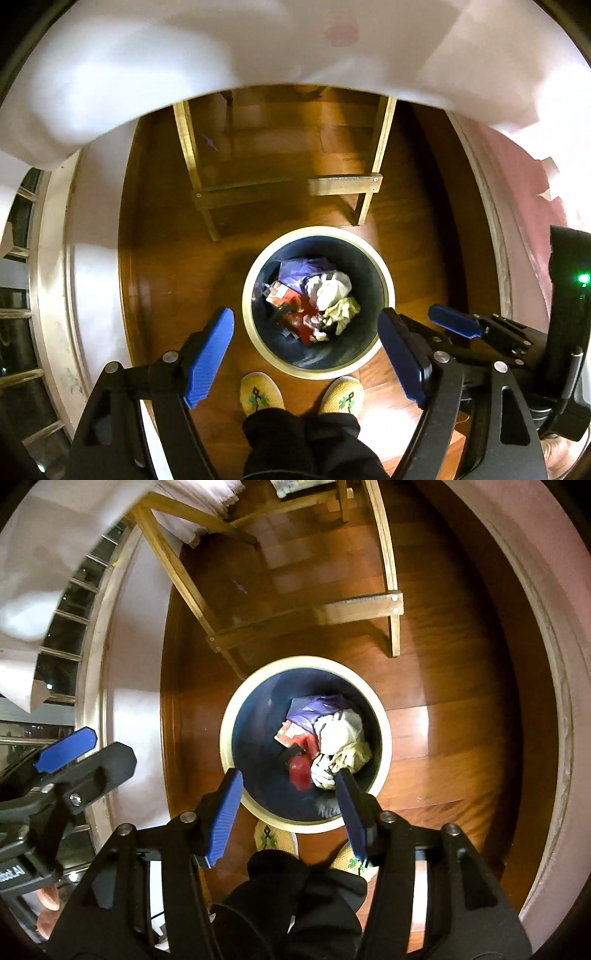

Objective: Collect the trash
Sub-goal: 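Open both tools to drop the box and paper into the bin, then raise both tools back toward the green paper and cigarette pack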

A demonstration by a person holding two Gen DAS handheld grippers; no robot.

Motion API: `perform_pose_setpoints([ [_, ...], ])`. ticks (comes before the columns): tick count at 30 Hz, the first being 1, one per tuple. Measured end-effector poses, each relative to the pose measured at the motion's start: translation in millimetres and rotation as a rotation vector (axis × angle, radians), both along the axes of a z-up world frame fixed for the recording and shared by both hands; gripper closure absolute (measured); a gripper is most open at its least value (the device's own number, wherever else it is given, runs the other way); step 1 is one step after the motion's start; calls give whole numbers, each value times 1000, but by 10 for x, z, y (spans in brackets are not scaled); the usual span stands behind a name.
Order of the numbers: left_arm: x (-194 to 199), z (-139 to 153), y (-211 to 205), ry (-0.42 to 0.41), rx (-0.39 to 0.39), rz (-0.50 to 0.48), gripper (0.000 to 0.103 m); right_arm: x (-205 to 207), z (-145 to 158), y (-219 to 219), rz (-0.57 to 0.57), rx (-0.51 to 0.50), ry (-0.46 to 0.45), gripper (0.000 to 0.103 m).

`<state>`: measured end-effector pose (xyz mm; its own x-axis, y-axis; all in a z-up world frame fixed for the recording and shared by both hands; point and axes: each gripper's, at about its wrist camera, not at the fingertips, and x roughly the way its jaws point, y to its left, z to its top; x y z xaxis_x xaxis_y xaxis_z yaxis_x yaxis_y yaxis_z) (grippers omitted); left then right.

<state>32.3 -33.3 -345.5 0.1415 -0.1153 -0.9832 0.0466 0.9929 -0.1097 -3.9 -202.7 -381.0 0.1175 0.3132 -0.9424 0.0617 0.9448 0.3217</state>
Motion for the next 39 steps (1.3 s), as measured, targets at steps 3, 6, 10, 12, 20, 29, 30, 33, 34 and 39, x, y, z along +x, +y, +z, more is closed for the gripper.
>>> perform_pose_setpoints([
  [3, -27, 142, 10, -8, 4, 5, 22, -31, 197, 26, -2, -2, -17, 54],
  [6, -68, 368, 26, -25, 8, 9, 22, -49, 402, 22, -7, 2, -32, 54],
  [10, -114, 753, 35, -61, 0, 18, 22, -86, 763, -4, -13, 5, -61, 54],
  [12, -134, 959, 37, -82, -2, 19, 22, -103, 945, -34, -19, 7, -75, 54],
  [20, -275, 1901, -25, -182, -18, 21, 21, -205, 1729, -215, -40, 26, -135, 52],
  [29, -347, 3012, -114, -275, -13, 55, 21, -239, 2751, -327, -15, 50, -260, 52],
  [30, -353, 3110, -118, -287, -10, 63, 21, -228, 2861, -342, -12, 51, -278, 52],
  [33, -321, 3469, -104, -321, -4, 83, 21, -186, 3265, -416, -7, 57, -339, 52],
  [34, -297, 3582, -108, -332, 1, 88, 21, -162, 3388, -433, -6, 60, -357, 52],
  [39, -140, 4091, -89, -391, 3, 118, 21, -12, 3897, -478, 3, 72, -441, 52],
])
